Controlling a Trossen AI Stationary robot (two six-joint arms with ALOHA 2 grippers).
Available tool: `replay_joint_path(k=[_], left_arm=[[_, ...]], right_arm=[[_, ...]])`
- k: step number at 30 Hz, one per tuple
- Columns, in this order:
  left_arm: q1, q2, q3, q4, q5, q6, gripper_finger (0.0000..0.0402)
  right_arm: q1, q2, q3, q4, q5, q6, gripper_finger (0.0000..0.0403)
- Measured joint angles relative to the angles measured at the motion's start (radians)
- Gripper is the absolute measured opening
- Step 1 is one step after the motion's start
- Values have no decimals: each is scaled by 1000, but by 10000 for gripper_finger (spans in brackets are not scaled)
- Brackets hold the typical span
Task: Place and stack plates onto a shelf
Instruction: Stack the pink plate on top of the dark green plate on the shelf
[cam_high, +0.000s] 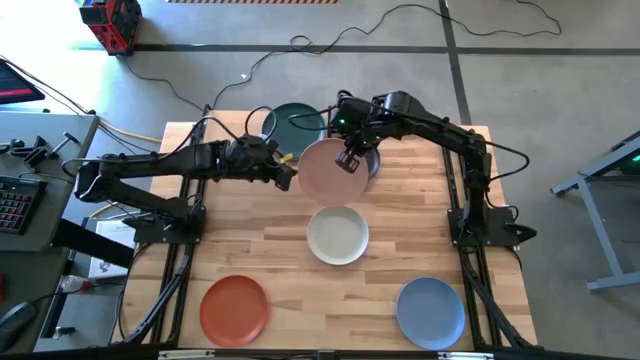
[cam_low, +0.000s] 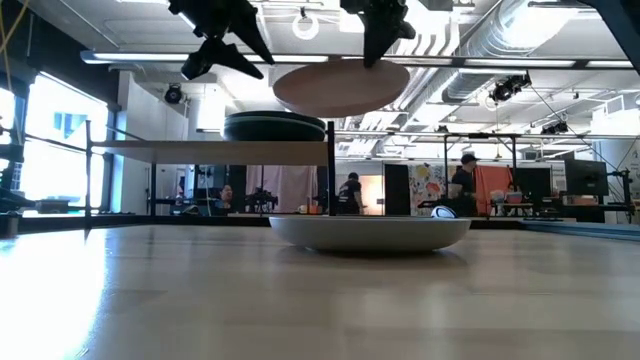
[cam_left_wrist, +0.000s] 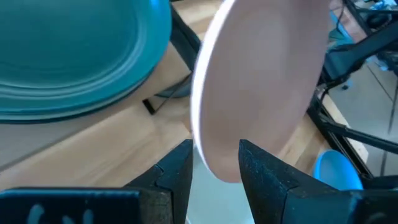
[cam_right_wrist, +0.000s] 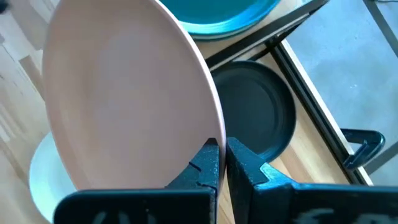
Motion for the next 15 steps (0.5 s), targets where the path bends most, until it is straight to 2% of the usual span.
replay_joint_path(k=[15], left_arm=[[62,0,0,-1,38,18,115]], right_arm=[[-13,0,0,97,-84,-33,0]])
